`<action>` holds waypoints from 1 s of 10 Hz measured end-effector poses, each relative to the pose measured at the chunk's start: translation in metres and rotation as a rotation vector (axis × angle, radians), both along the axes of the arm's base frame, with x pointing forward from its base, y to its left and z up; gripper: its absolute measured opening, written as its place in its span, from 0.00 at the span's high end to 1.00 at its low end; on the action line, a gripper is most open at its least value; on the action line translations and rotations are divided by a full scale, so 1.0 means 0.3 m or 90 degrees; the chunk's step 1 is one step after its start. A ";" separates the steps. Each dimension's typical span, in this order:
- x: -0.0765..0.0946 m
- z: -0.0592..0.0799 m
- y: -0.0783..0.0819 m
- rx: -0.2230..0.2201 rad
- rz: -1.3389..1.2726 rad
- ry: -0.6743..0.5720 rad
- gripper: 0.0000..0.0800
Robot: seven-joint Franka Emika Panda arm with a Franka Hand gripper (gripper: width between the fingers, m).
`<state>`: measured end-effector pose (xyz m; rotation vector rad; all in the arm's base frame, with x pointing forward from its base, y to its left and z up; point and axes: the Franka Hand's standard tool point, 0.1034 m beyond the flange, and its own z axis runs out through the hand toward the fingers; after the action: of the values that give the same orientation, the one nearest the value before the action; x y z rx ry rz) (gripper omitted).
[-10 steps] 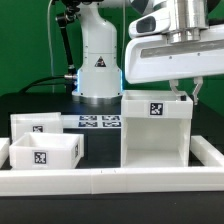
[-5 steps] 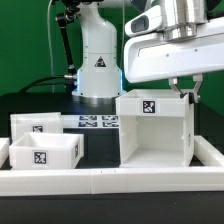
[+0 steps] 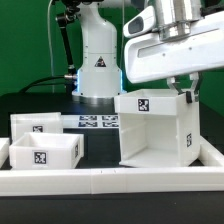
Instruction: Assemble drawer
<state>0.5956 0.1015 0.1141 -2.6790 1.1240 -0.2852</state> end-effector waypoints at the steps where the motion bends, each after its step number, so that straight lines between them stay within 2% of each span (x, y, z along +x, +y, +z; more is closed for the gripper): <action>1: 0.010 0.004 -0.011 0.008 -0.028 0.000 0.94; 7: 0.022 0.015 -0.029 0.070 -0.186 0.015 0.94; 8: 0.045 0.020 -0.043 0.095 -0.239 0.021 0.94; 10: 0.080 0.012 -0.037 0.132 -0.318 0.045 0.94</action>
Offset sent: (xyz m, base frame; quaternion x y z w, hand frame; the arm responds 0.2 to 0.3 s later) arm 0.0000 0.0000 0.0000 0.0000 0.0000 0.1938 0.9810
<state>0.6195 0.0903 0.1178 -2.2142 1.7316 -0.1427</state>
